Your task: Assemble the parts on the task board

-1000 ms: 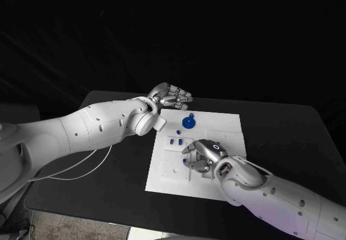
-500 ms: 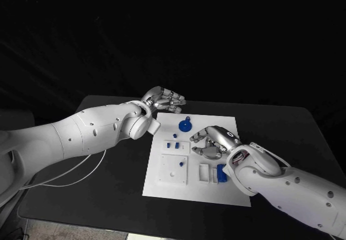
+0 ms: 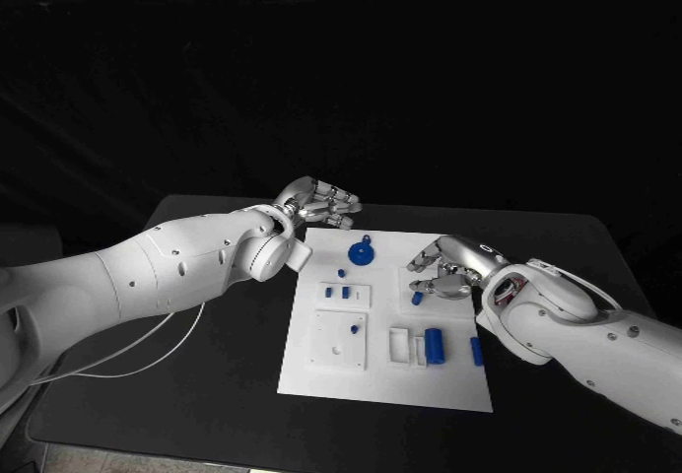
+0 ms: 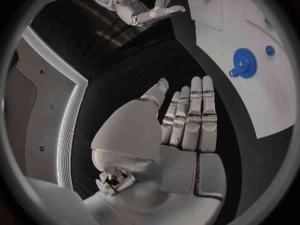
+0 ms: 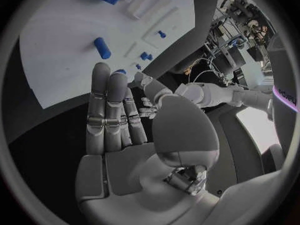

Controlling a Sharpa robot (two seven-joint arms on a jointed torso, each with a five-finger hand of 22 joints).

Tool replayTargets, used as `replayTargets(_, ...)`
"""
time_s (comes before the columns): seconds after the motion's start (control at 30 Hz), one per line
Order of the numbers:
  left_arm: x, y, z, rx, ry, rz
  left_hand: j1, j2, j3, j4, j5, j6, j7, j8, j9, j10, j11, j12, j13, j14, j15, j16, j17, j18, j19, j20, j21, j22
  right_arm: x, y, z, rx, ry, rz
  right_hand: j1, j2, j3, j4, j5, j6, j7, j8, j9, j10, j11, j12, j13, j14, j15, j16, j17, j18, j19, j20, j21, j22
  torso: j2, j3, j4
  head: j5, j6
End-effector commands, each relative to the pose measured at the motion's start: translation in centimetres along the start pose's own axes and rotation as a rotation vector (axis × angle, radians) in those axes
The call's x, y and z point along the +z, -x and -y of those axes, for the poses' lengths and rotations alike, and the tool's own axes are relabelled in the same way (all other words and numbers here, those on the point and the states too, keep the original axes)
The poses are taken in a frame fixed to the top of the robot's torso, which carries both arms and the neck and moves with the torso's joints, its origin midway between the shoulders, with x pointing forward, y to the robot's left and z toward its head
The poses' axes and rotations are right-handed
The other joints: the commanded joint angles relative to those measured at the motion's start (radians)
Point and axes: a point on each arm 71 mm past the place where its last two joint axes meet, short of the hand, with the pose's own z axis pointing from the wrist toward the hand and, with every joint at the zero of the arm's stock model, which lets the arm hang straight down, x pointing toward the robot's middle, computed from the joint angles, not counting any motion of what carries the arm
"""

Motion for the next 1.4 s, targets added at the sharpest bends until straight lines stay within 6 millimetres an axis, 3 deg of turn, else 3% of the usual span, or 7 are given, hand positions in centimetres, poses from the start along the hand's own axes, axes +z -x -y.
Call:
replayTargets(0.03, 0.0, -0.2, 0.2, -0.006, -0.008, -0.017, -0.001, 0.008, -0.003, 0.001, -0.006, -0.005, 0.000, 0.004, 0.001, -0.006, -0.002, -0.004, 0.000, -0.003, -0.003, 0.004, 0.000, 0.000, -0.007, 0.000, 0.004, -0.001, 0.0, -0.5, 0.6, -0.052, -0.015, -0.090, 0.025, -0.002, -0.042, 0.017, -0.022, -0.007, 0.001, -0.002, -0.001, -0.030, 0.006, -0.005, 0.000, 0.003, 0.010, -0.005, -0.006, 0.016, 0.010, 0.013, -0.014, -0.015, 0.001, 0.0011, 0.0008, 0.001, 0.001)
replayTargets(0.23, 0.0, -0.3, 0.1, -0.018, -0.003, -0.019, -0.001, 0.008, -0.003, 0.001, -0.006, -0.005, 0.000, 0.004, 0.001, -0.006, -0.002, -0.004, 0.000, -0.003, -0.003, 0.004, 0.000, 0.000, -0.007, 0.000, 0.004, -0.001, 0.3, -0.8, 1.5, -0.091, -0.043, -0.127, 0.070, -0.011, -0.108, 0.067, -0.045, -0.036, -0.003, -0.002, -0.003, -0.065, 0.013, -0.004, -0.001, 0.000, 0.016, -0.006, -0.016, 0.021, 0.023, 0.020, -0.039, -0.043, 0.001, -0.0007, 0.0009, -0.001, 0.001)
replayTargets(0.47, -0.1, -0.3, 0.1, -0.022, -0.002, -0.019, -0.001, 0.008, -0.003, 0.001, -0.006, -0.005, 0.000, 0.004, 0.001, -0.006, -0.002, -0.004, 0.000, -0.003, -0.003, 0.004, 0.000, 0.000, -0.007, 0.000, 0.004, -0.001, 0.7, -1.7, 1.9, -0.137, -0.058, -0.158, 0.099, -0.022, -0.119, 0.087, -0.072, -0.063, -0.015, -0.002, -0.004, -0.084, 0.018, -0.004, -0.001, -0.002, 0.019, -0.007, -0.023, 0.025, 0.025, 0.023, -0.047, -0.053, 0.002, -0.0007, 0.0015, -0.001, -0.001)
replayTargets(0.67, -0.1, -0.2, 0.1, -0.022, -0.002, -0.018, -0.001, 0.008, -0.003, 0.001, -0.006, -0.005, 0.000, 0.004, 0.001, -0.006, -0.002, -0.004, 0.000, -0.003, -0.003, 0.004, 0.000, 0.000, -0.007, 0.000, 0.004, -0.001, 0.9, -2.3, 1.7, -0.161, -0.056, -0.164, 0.086, -0.012, -0.045, 0.047, -0.110, -0.058, -0.014, -0.003, -0.004, -0.042, 0.009, -0.006, -0.001, 0.000, 0.011, -0.002, -0.023, 0.019, 0.027, 0.016, -0.038, -0.046, 0.002, -0.0008, 0.0019, -0.001, -0.003)
replayTargets(0.97, -0.1, -0.2, 0.1, -0.022, -0.001, -0.018, -0.001, 0.008, -0.004, 0.002, -0.006, -0.004, -0.001, 0.004, 0.001, -0.006, -0.003, -0.004, 0.000, -0.002, -0.003, 0.004, 0.000, 0.000, -0.007, 0.000, 0.005, -0.002, 1.0, -3.1, 1.5, -0.187, -0.050, -0.185, 0.029, -0.005, 0.122, -0.004, -0.141, -0.006, -0.005, -0.002, -0.003, 0.063, -0.017, -0.006, -0.001, 0.006, -0.007, 0.011, -0.007, 0.003, 0.019, -0.004, -0.008, -0.009, 0.001, -0.0008, 0.0007, -0.001, -0.006)
replayTargets(1.2, -0.1, -0.2, 0.1, -0.022, -0.001, -0.018, -0.001, 0.008, -0.004, 0.002, -0.006, -0.004, -0.001, 0.004, 0.001, -0.006, -0.003, -0.004, 0.000, -0.002, -0.003, 0.004, 0.000, 0.000, -0.007, 0.000, 0.005, -0.002, 1.1, -3.4, 1.4, -0.195, -0.046, -0.186, 0.019, 0.001, 0.157, -0.005, -0.145, 0.022, -0.001, -0.001, -0.002, 0.084, -0.021, -0.005, 0.000, 0.007, -0.010, 0.011, 0.002, -0.001, 0.014, -0.007, 0.003, 0.009, 0.001, -0.0008, 0.0016, -0.002, -0.009)
replayTargets(1.4, -0.1, -0.1, 0.1, -0.022, -0.001, -0.017, -0.001, 0.008, -0.004, 0.002, -0.006, -0.004, -0.001, 0.004, 0.001, -0.006, -0.003, -0.004, 0.000, -0.002, -0.003, 0.004, 0.000, 0.000, -0.007, 0.000, 0.005, -0.002, 1.2, -3.6, 1.3, -0.198, -0.044, -0.172, 0.019, 0.021, 0.181, 0.001, -0.169, 0.055, -0.007, 0.000, -0.002, 0.116, -0.031, -0.005, 0.000, 0.008, -0.016, 0.011, 0.006, -0.005, 0.012, -0.012, 0.008, 0.020, 0.001, -0.0012, 0.0014, -0.002, -0.011)
